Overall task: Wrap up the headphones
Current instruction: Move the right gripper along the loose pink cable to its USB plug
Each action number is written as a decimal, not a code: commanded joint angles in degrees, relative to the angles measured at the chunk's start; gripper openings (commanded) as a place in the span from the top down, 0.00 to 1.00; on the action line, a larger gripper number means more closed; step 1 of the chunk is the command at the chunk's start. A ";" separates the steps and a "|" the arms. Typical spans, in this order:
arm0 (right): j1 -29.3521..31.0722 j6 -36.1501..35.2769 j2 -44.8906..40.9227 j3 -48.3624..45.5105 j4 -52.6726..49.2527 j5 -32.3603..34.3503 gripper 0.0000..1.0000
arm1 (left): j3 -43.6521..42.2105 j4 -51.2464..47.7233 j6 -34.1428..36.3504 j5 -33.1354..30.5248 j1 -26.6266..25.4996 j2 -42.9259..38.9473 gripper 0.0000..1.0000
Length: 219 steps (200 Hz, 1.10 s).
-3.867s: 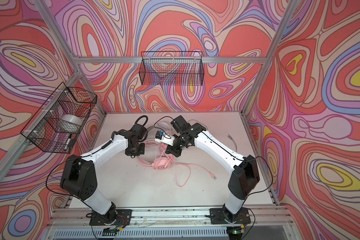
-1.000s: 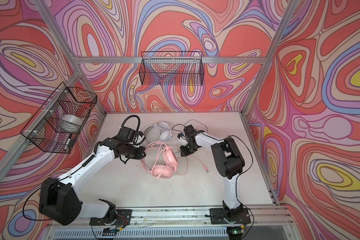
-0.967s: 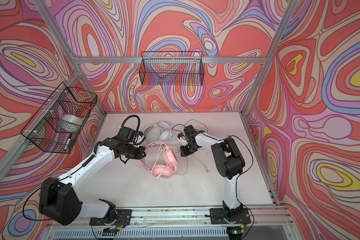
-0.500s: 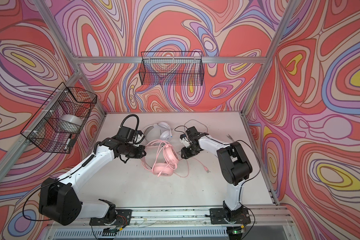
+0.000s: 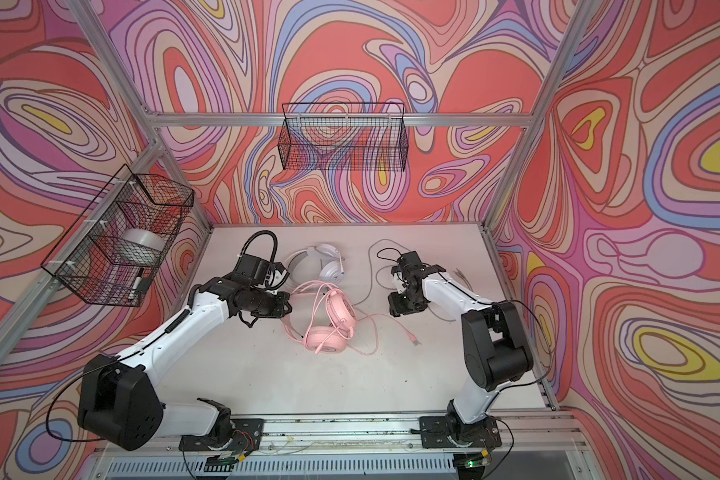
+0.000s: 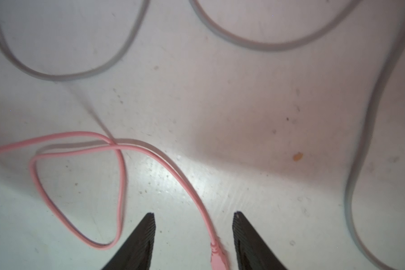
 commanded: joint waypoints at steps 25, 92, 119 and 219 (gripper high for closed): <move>0.10 5.41 -3.82 -1.75 -7.27 5.94 0.44 | -0.17 2.87 -1.42 2.92 0.44 -0.42 1.00; 0.10 14.11 -5.88 -7.21 -4.24 5.82 0.46 | -1.27 3.79 -1.48 2.96 0.53 -0.34 1.00; 0.10 15.10 -5.64 -8.73 -2.86 3.66 0.45 | -1.34 4.37 -1.30 3.53 0.69 0.09 1.00; 0.10 16.58 -1.06 -9.75 -1.01 1.60 0.50 | -1.43 4.40 -1.48 3.04 0.83 0.89 1.00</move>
